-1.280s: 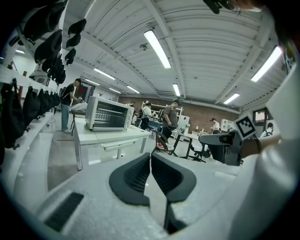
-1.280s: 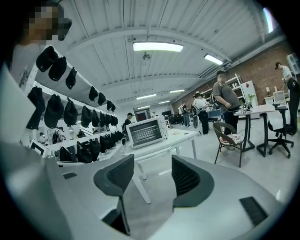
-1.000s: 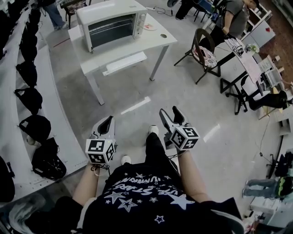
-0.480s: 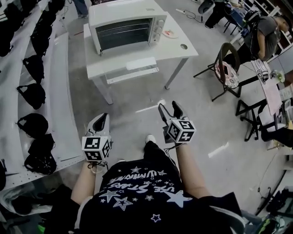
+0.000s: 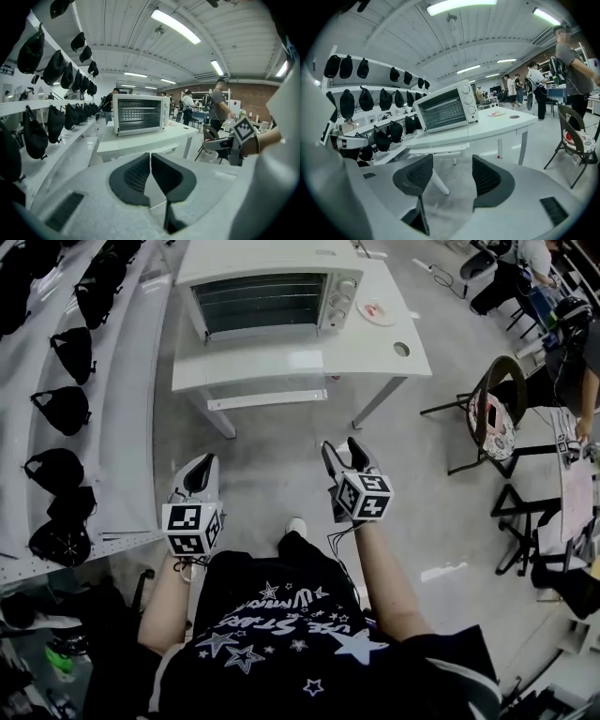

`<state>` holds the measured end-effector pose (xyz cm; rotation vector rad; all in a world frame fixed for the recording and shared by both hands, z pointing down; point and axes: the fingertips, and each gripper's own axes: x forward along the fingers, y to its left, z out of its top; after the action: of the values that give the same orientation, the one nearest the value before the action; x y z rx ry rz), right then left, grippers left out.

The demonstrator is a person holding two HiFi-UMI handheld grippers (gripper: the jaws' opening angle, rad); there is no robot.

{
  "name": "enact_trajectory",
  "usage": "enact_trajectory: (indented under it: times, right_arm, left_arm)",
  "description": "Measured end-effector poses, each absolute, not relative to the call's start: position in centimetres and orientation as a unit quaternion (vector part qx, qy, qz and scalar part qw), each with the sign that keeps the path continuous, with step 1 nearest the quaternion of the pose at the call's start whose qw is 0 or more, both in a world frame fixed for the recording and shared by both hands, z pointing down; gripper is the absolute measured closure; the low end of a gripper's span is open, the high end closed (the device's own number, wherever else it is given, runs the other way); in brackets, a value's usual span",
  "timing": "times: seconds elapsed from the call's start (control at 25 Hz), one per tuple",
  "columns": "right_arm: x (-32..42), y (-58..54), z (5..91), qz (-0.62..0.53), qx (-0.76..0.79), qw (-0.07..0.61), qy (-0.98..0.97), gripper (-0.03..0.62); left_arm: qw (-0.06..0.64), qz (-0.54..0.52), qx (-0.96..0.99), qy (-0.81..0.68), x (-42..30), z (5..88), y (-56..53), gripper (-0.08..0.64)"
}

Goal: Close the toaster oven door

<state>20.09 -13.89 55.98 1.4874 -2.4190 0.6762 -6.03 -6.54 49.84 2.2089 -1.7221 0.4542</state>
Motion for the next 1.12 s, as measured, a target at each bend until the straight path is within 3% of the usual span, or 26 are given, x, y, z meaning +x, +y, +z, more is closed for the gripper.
enact_trajectory:
  times: [0.4,1.12]
  right_arm:
    - [18.8,-19.8,61.0,0.247,0.487,0.151,-0.824,0.375]
    - [15.5,-27.3,66.7,0.251,0.542,0.152,-0.787,0.429]
  left_arm:
    - [0.183,0.163,0.713,-0.657,-7.8,52.0,-8.8,0.534]
    - [0.225,0.191,0.705,-0.645,-13.6,57.6,-15.5,0.534]
